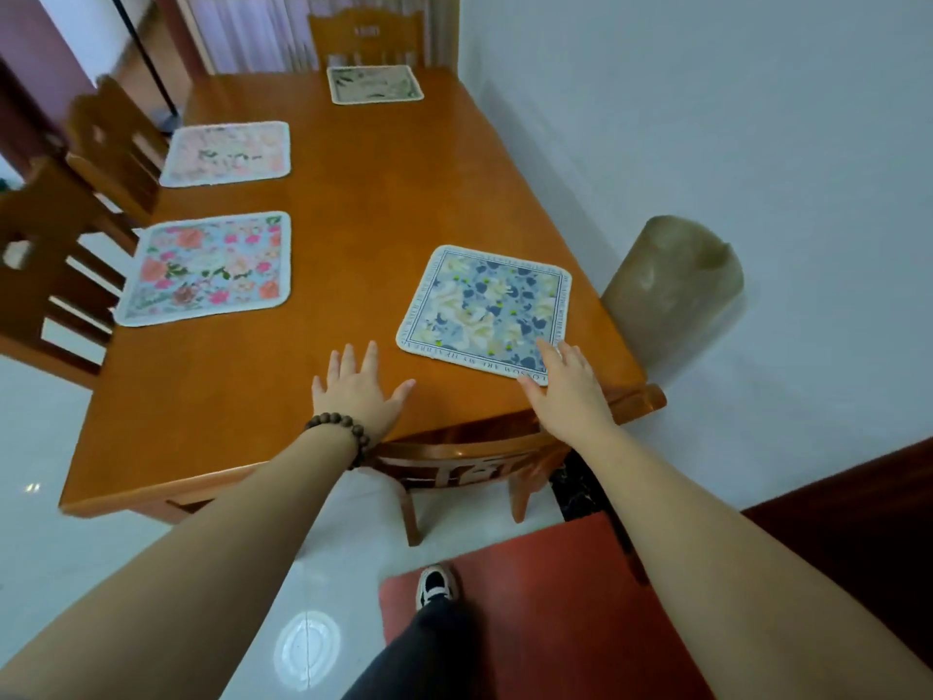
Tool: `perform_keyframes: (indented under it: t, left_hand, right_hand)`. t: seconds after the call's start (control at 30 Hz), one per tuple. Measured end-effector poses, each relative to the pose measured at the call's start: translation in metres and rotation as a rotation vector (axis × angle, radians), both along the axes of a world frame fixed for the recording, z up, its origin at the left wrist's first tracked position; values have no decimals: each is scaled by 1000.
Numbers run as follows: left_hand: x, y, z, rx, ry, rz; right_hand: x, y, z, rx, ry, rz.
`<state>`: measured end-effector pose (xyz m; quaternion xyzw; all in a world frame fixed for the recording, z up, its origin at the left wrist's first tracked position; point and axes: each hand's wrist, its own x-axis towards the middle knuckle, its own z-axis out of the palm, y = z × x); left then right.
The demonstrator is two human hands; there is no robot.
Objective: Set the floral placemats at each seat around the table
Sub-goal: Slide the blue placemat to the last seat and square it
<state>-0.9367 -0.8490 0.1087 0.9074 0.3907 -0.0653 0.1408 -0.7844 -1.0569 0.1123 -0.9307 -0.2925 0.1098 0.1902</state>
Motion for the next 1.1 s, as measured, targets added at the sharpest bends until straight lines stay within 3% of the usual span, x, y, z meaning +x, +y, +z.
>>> perform_keyframes:
  t: [0.3,0.57,0.9,1.1]
  left_hand:
    - [76,36,-31,-50,-14,35]
    - [143,77,-69,-143,17,35]
    - [190,97,-98,-105,92,-45]
    - [215,98,-110,-128,99,-23]
  right_hand:
    - [72,48,-31,-98,32,-5]
    - [133,73,-70,-157,210,-128]
    - [147,83,-101,-9,251,-372]
    - [154,87,-111,21,247,-315]
